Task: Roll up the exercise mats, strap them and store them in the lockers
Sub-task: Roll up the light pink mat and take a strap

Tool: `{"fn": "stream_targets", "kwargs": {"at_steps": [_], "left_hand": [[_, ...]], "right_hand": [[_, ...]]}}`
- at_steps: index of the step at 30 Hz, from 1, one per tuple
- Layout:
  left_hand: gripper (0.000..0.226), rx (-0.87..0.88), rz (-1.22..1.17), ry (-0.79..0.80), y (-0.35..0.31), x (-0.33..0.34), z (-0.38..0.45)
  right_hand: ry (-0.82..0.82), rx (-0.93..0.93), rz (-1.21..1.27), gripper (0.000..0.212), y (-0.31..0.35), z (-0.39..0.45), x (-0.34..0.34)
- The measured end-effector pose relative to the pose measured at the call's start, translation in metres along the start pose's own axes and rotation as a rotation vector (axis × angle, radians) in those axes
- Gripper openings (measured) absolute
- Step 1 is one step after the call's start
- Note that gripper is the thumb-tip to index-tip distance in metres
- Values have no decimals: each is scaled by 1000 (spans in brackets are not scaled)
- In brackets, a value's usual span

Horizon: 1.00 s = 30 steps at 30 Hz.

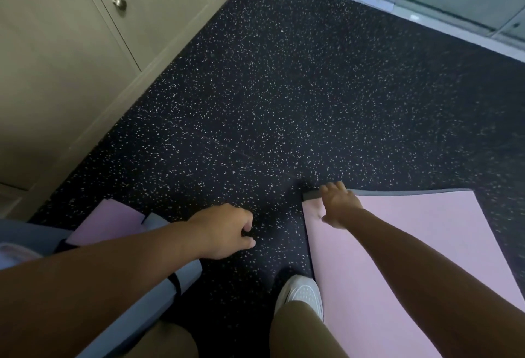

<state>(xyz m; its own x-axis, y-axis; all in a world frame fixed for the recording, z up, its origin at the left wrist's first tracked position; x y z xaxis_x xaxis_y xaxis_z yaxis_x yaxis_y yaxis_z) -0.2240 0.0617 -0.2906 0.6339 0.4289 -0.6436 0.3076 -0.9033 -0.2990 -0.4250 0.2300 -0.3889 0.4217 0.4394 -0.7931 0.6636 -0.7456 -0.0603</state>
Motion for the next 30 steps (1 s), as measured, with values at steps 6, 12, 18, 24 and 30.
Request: {"fn": "stream_targets", "kwargs": {"at_steps": [6,12,18,24,30], "left_hand": [[43,-2,45,19,-4,-14,-11],[43,-5,65,-46,-23,-48,-41],[42,53,80,-148,-75,-89,-91],[41,94,102,-231,-134,-118,-151],[38,143,133,-356,-190,-145,-222]], "right_hand": [[4,-10,56,58,-5,-19,-3],[107,-3,262,50,-22,-77,-38],[130,12,272,45,-56,-158,-81],[29,120,240,59,-99,-244,-138],[-88,225,182,65,-145,-333,-220]]}}
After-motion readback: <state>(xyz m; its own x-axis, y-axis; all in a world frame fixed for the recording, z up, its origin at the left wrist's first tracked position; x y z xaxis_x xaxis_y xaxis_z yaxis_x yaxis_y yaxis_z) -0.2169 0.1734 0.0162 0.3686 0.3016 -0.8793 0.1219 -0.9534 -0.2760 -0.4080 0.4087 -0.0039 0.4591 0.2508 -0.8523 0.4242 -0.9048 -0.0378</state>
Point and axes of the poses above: each hand's wrist, its own z-axis towards the middle knuckle, its own x-axis out of the palm, y = z × x, the point moved 9 cm from there along z, towards the middle knuckle, and after that the axes turned 8 degrees about z, right-handed, at the moved point
